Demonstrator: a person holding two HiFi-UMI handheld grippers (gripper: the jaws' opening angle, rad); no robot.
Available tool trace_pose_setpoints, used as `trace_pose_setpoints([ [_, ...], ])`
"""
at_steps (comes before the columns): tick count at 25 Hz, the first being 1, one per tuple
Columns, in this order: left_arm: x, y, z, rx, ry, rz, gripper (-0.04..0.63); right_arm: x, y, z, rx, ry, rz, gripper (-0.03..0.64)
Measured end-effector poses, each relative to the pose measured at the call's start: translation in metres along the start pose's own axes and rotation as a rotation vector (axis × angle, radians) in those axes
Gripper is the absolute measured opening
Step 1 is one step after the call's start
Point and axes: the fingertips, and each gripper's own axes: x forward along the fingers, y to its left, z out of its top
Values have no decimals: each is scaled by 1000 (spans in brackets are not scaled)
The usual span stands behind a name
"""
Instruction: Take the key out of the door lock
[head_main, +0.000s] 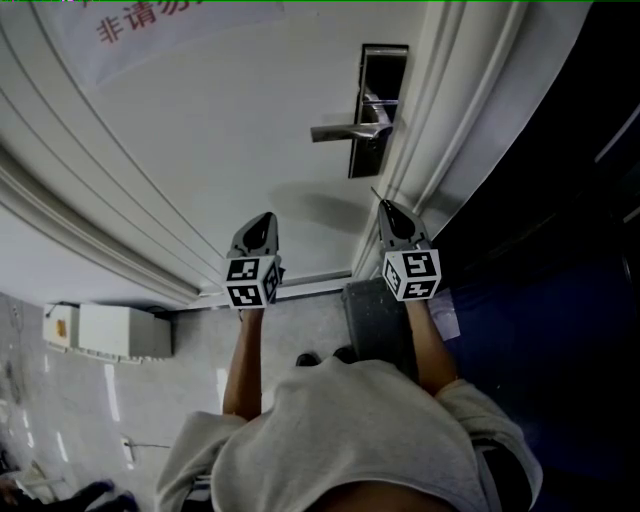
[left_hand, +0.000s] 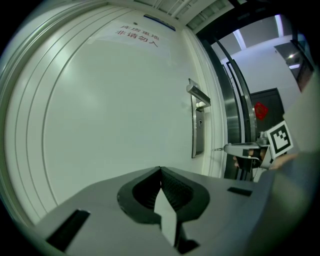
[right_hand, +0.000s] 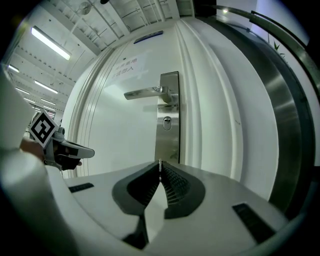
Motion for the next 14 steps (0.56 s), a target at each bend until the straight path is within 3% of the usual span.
trace_pose_setpoints([
  [14, 4, 5, -4, 9, 8, 0, 18, 8, 3, 2, -22, 6, 12, 29],
])
